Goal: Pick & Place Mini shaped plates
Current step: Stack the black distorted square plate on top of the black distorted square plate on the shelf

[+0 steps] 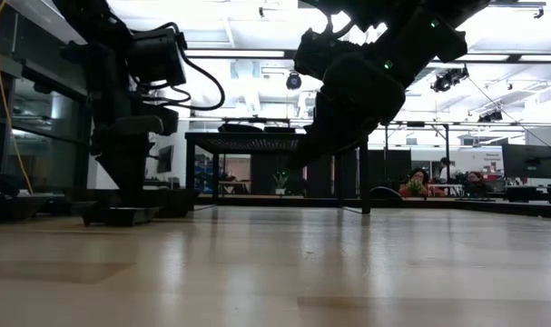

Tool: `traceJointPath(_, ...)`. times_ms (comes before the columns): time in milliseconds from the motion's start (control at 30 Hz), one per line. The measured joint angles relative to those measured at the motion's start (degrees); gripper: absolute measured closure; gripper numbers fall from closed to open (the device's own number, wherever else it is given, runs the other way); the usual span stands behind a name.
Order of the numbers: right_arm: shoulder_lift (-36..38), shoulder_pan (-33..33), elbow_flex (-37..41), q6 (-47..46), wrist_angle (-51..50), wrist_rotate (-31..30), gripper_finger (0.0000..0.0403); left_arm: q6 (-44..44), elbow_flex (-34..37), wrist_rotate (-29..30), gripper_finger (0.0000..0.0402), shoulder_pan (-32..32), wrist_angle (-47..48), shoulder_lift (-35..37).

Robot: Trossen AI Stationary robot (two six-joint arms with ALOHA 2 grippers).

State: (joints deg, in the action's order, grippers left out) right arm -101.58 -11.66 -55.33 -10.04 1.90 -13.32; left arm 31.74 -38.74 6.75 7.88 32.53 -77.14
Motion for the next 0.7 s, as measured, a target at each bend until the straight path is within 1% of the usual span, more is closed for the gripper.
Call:
traceJointPath(400, 0.0, 0.0, 0.0, 0.0, 0.0, 0.0, 0.0265, -0.3, 0.0, -0.7, 0.0263, 0.0, -1.5, 0.0)
traceJointPath(500, 0.0, 0.0, 0.0, 0.0, 0.0, 0.0, 0.0265, -0.4, 0.0, -1.1, 0.0281, 0.0, -1.5, 0.0)
traceJointPath(700, 0.0, 0.0, 0.0, 0.0, 0.0, 0.0, 0.0265, -1.0, 0.0, -1.5, 0.0331, 0.0, -1.5, 0.0)
